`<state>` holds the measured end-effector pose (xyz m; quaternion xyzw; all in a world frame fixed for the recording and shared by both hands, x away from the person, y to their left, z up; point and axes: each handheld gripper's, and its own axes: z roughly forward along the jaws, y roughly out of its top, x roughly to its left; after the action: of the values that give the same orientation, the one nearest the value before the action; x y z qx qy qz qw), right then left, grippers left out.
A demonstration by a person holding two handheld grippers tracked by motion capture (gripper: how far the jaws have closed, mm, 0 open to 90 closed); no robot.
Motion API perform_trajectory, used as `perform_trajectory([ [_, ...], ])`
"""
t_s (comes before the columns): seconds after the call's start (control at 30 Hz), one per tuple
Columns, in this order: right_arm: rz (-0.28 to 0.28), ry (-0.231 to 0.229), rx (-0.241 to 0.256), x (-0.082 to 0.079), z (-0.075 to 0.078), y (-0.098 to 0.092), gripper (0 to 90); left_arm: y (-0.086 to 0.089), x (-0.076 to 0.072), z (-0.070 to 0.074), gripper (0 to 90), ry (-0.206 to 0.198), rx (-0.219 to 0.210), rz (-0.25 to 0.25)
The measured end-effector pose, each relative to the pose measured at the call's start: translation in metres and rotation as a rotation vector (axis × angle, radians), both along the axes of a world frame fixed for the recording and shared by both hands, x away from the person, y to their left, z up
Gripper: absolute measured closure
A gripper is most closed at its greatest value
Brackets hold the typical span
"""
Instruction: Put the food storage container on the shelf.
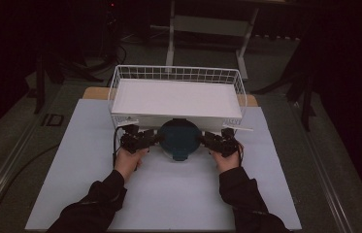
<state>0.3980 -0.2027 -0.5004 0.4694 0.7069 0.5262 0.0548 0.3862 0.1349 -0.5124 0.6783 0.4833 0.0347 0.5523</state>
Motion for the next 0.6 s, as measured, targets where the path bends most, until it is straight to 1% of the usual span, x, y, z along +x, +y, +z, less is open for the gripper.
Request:
perform_trajectory([
  [0.03, 0.002, -0.004, 0.002, -0.001, 0.001, 0.000, 41.2, 0.001, -0.002, 0.001, 33.2, 0.001, -0.022, -0.021],
  [0.07, 0.000, -0.007, -0.001, -0.003, 0.003, 0.000, 40.5, 0.002, -0.003, 0.002, 29.3, -0.017, -0.011, -0.033],
  [0.1, -0.002, -0.006, -0.002, -0.005, 0.005, 0.000, 40.0, 0.004, -0.005, 0.003, 27.9, -0.028, -0.008, -0.044],
  [0.13, -0.002, -0.006, -0.002, -0.005, 0.005, 0.000, 40.0, 0.004, -0.005, 0.003, 26.3, -0.028, -0.008, -0.044],
  [0.17, 0.001, -0.019, -0.006, -0.006, 0.006, -0.001, 39.1, 0.005, -0.007, 0.003, 26.3, -0.025, -0.013, -0.059],
  [0.2, 0.000, -0.032, -0.016, -0.007, 0.008, -0.001, 38.6, 0.006, -0.009, 0.004, 24.4, -0.022, -0.020, -0.064],
  [0.27, 0.003, -0.036, -0.029, -0.011, 0.010, -0.001, 37.3, 0.007, -0.014, 0.004, 18.4, -0.035, -0.031, -0.083],
  [0.3, 0.004, -0.042, -0.036, -0.013, 0.012, -0.001, 37.3, 0.007, -0.017, 0.005, 14.9, -0.043, -0.033, -0.085],
  [0.37, 0.015, -0.054, -0.048, -0.018, 0.015, -0.001, 36.1, 0.009, -0.023, 0.007, 13.7, -0.057, -0.026, -0.091],
  [0.4, 0.015, -0.055, -0.047, -0.020, 0.016, -0.001, 36.1, 0.010, -0.027, 0.008, 11.5, -0.058, -0.043, -0.099],
  [0.43, 0.021, -0.055, -0.037, -0.023, 0.018, -0.001, 36.0, 0.010, -0.029, 0.009, 4.3, -0.047, -0.049, -0.114],
  [0.47, 0.026, -0.055, -0.035, -0.026, 0.020, -0.001, 36.1, 0.011, -0.032, 0.011, 0.2, -0.045, -0.033, -0.124],
  [0.5, 0.028, -0.058, -0.037, -0.029, 0.022, 0.000, 36.1, 0.010, -0.035, 0.012, 0.2, -0.052, -0.023, -0.128],
  [0.53, 0.032, -0.061, -0.035, -0.031, 0.024, 0.000, 36.2, 0.011, -0.038, 0.014, 0.2, -0.053, -0.009, -0.151],
  [0.6, 0.046, -0.067, -0.026, -0.037, 0.027, 0.001, 36.9, 0.011, -0.044, 0.016, 0.2, -0.063, 0.002, -0.164],
])
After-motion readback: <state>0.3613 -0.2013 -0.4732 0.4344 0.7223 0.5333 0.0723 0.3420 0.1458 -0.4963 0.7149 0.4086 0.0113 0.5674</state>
